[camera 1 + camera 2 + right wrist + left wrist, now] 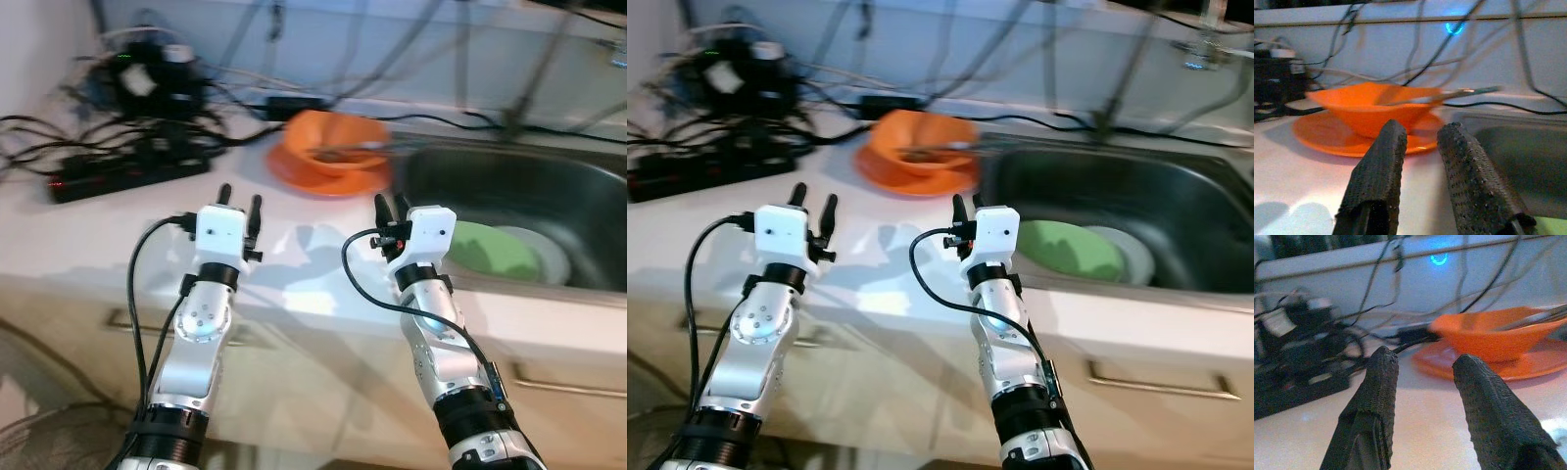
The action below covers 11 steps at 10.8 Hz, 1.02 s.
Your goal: Kitchen organization
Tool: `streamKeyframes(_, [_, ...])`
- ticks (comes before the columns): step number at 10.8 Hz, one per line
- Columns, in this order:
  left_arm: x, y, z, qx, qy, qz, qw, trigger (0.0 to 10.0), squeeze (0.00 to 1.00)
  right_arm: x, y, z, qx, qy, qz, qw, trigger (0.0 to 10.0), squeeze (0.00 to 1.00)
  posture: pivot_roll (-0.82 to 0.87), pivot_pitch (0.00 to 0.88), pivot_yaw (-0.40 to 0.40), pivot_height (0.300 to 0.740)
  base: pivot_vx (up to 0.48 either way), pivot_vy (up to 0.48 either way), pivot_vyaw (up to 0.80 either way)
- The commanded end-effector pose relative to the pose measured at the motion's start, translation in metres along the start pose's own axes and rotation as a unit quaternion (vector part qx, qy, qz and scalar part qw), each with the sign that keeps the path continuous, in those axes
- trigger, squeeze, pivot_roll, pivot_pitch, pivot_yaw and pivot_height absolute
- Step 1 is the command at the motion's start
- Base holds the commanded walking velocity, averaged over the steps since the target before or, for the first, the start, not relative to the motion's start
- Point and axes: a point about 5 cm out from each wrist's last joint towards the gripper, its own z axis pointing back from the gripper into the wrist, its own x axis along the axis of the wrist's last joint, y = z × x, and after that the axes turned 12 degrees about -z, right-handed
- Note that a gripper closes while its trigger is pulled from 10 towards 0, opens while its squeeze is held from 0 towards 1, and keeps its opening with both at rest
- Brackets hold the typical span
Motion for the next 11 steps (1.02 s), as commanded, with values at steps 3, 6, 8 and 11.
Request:
streamKeyframes(3, [0.029, 0.002, -0.009, 0.007, -0.054, 0.0, 0.999, 10.0, 0.0, 0.028, 0.002, -0.011, 0.01, -0.053, 0.006, 0.999, 10.0, 0.0, 0.23, 0.0, -0.031, 0.74, 0.0, -0.401, 0.0])
streamKeyframes(6, [0.023, 0.002, -0.009, 0.002, -0.042, 0.004, 0.999, 10.0, 0.0, 0.027, 0.005, -0.011, 0.016, -0.05, 0.005, 0.999, 10.0, 0.0, 0.23, 0.0, -0.03, 0.74, 0.0, -0.135, 0.0])
streamKeyframes(8, [0.021, 0.004, -0.009, 0.007, -0.031, 0.01, 0.999, 10.0, 0.0, 0.026, 0.005, -0.01, 0.015, -0.044, 0.003, 0.999, 10.0, 0.0, 0.23, 0.0, -0.03, 0.74, 0.0, 0.0, 0.0])
streamKeyframes(11, [0.016, 0.01, -0.009, 0.022, -0.016, 0.006, 1.0, 10.0, 0.0, 0.025, 0.005, -0.009, 0.02, -0.039, 0.005, 0.999, 10.0, 0.0, 0.23, 0.0, -0.033, 0.74, 0.223, 0.0, 0.0])
